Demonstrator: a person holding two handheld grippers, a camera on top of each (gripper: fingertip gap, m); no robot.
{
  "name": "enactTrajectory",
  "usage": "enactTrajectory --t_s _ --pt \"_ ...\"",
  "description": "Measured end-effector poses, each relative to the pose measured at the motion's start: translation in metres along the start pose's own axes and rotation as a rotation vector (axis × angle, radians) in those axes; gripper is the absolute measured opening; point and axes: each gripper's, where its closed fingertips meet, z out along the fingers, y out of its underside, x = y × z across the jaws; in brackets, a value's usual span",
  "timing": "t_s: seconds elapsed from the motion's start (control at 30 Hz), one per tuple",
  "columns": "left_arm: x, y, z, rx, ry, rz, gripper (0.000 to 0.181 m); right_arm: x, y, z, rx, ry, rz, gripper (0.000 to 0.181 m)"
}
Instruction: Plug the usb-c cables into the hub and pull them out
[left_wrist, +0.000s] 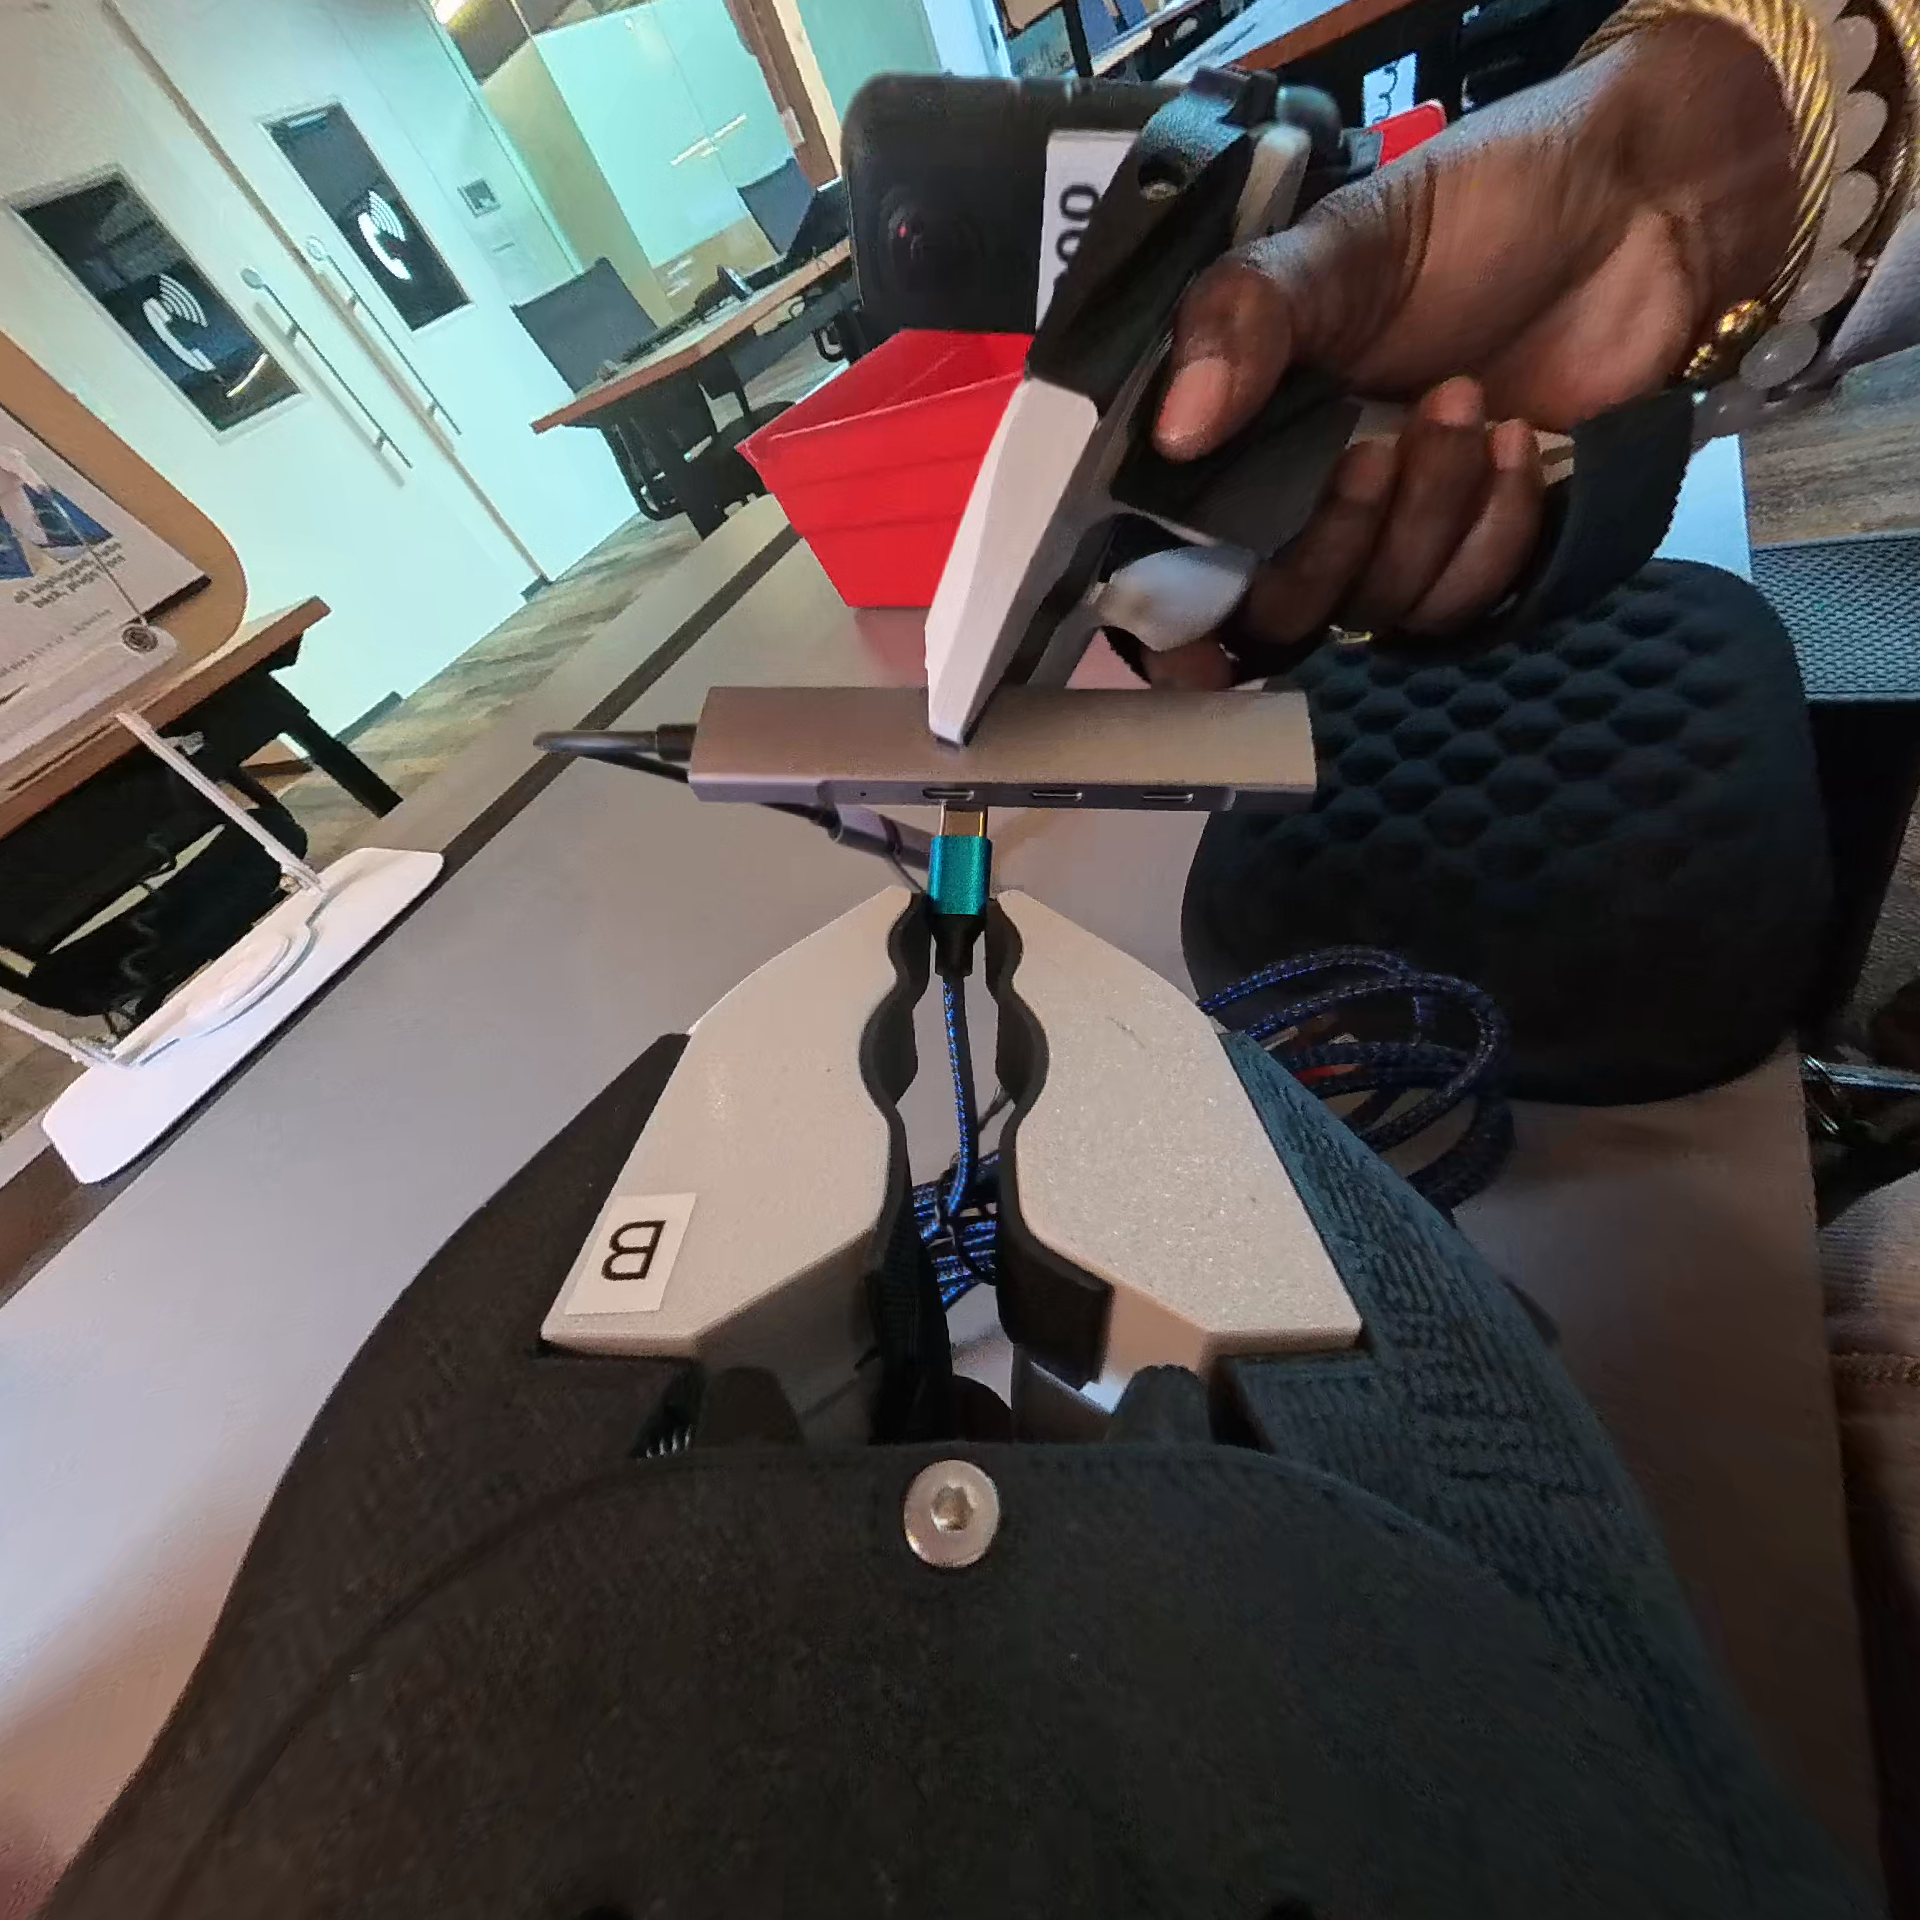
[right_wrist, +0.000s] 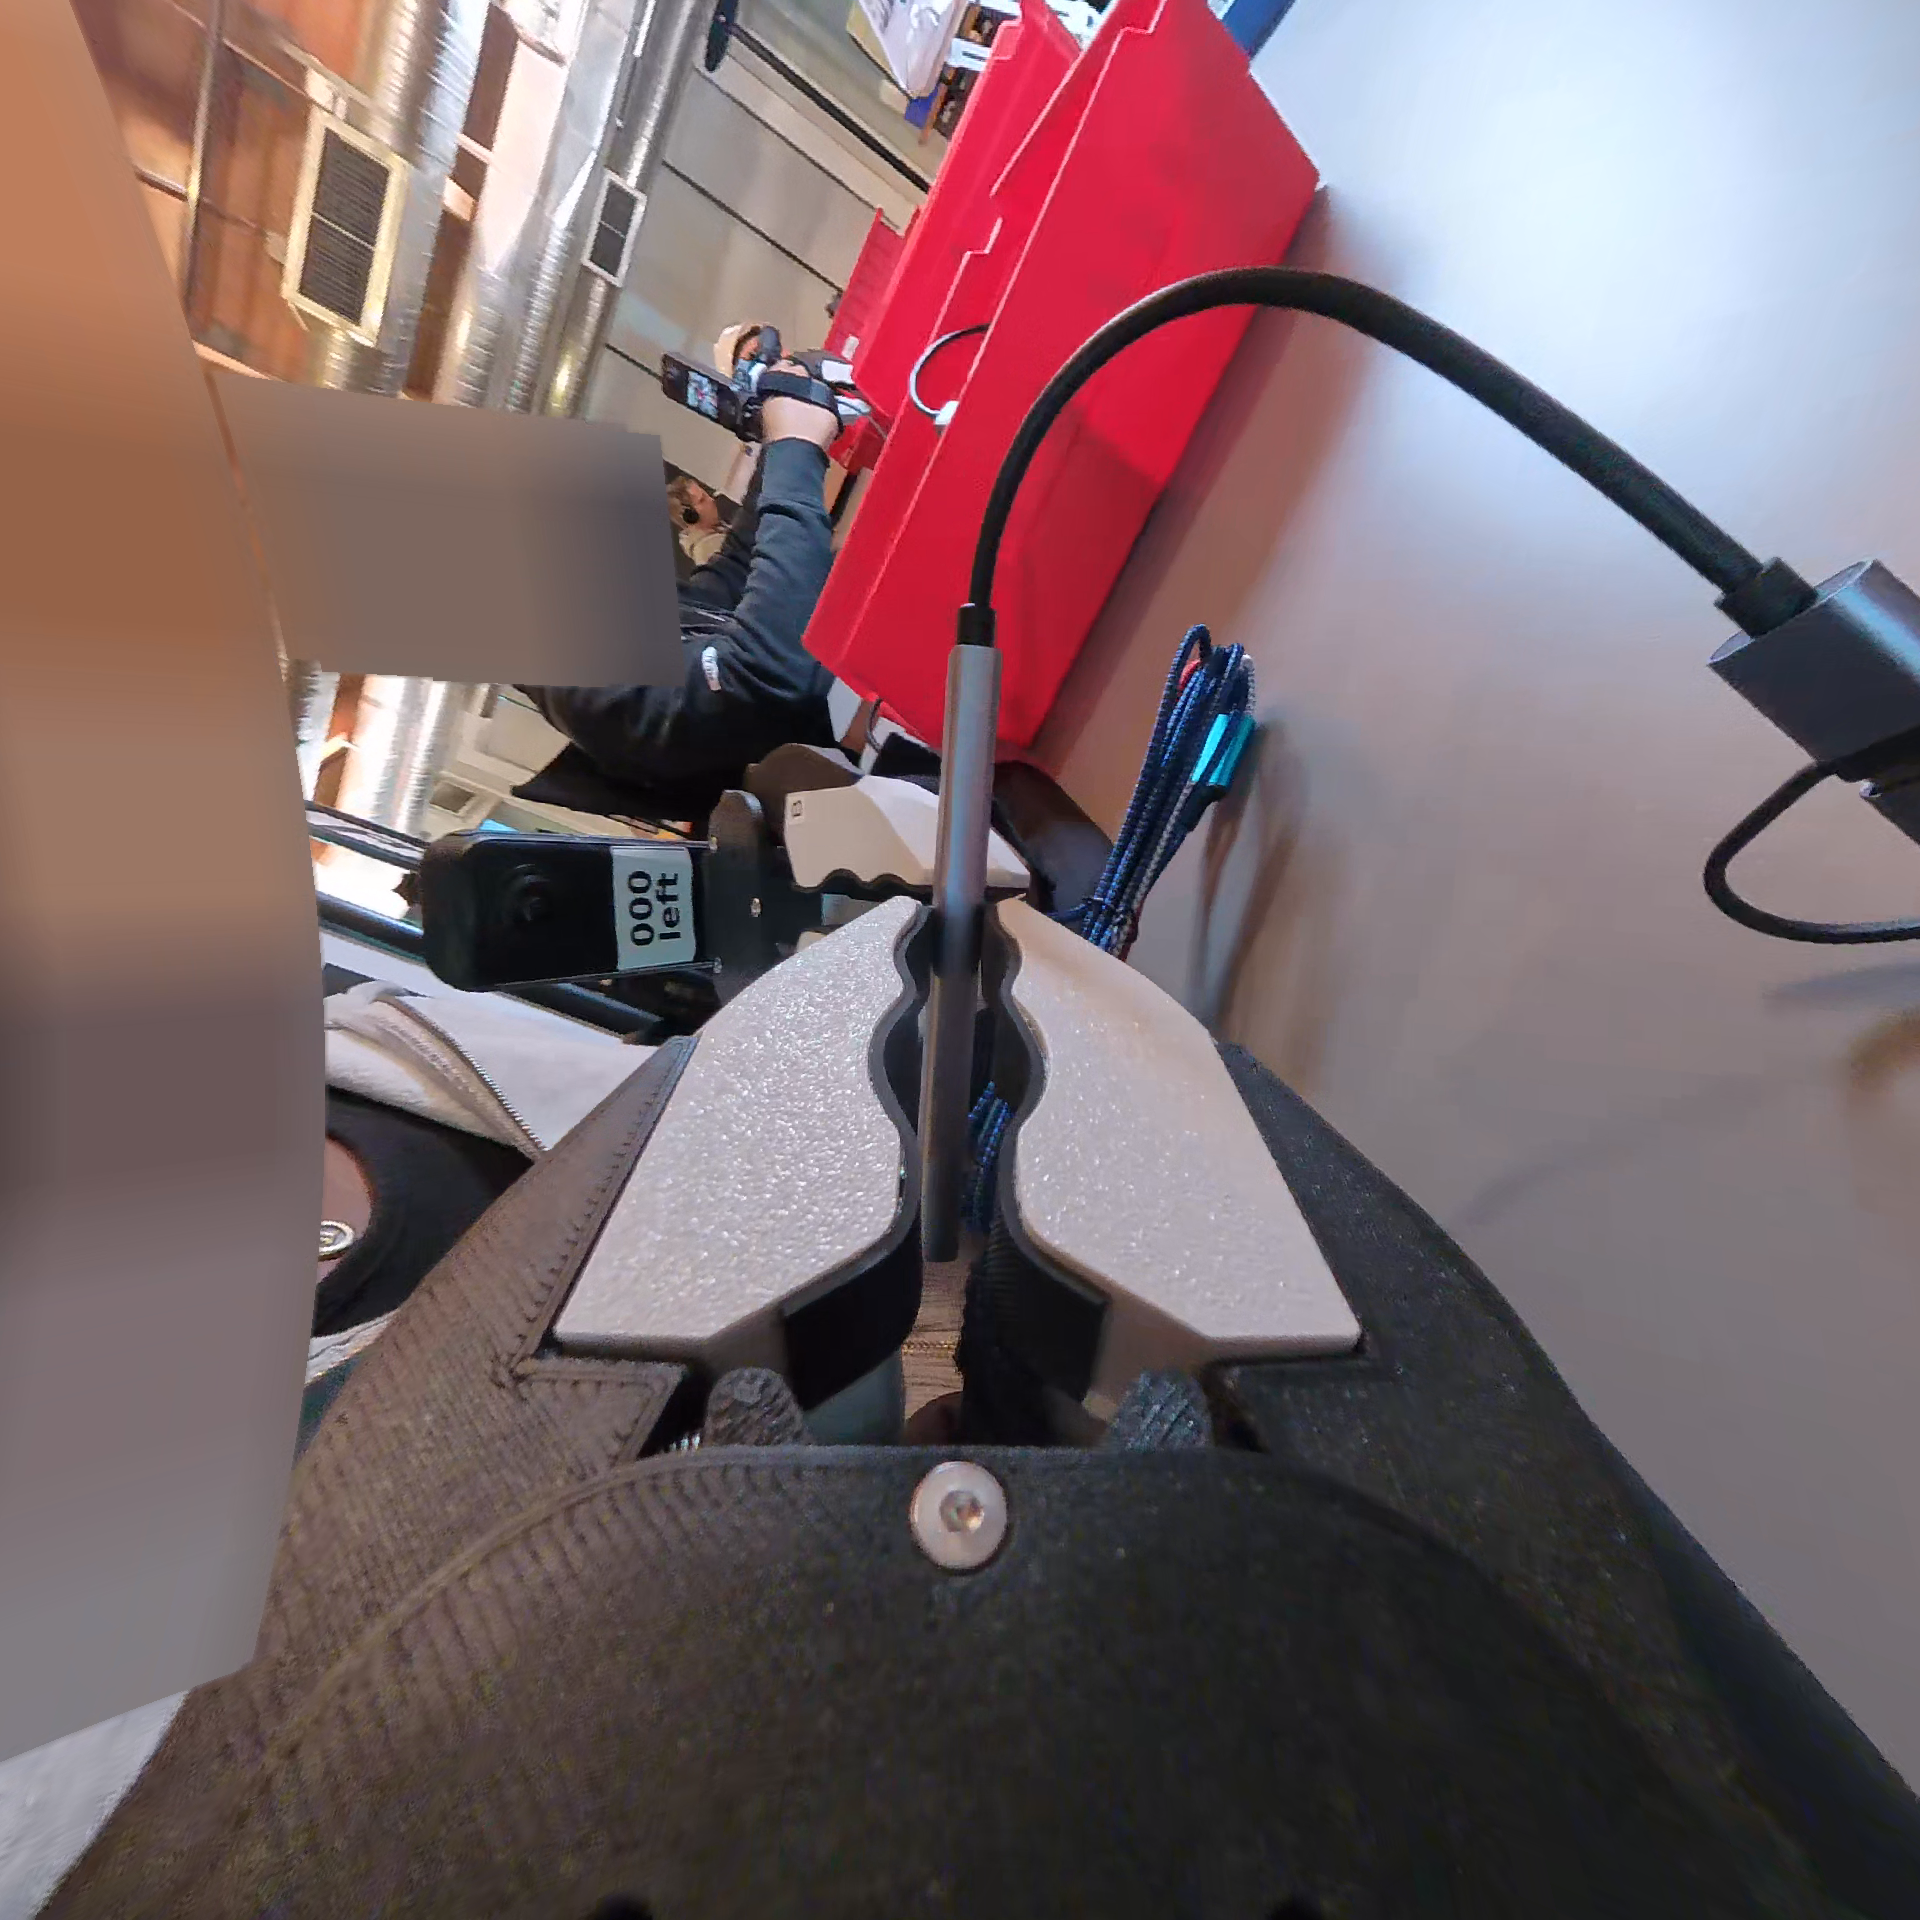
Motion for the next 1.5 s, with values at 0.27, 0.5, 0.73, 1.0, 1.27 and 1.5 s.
enactTrajectory --t_s 0.27,0.5,0.73,1.0,1.27,1.5 --pt "-0.001 0.001 0.000 -0.002 0.001 -0.015 0.010 0.001 0.002 0.000 -0.022 0.049 -0.069 0.008" --pt "0.002 0.005 0.002 -0.032 0.011 0.007 0.010 0.006 0.006 0.003 -0.059 0.102 -0.125 0.008" --pt "0.002 0.007 0.001 -0.038 0.011 -0.006 0.010 0.009 0.008 0.007 -0.066 0.131 -0.142 0.009" --pt "0.006 0.011 0.001 -0.059 0.031 0.005 0.009 0.012 0.012 0.008 -0.068 0.137 -0.146 0.008" --pt "-0.033 -0.018 -0.016 0.171 -0.175 -0.133 0.046 0.021 -0.001 0.010 0.111 0.083 0.002 0.008" --pt "-0.088 -0.034 -0.069 0.493 -0.401 -0.370 0.048 0.051 0.002 0.006 0.113 0.229 0.028 0.008"
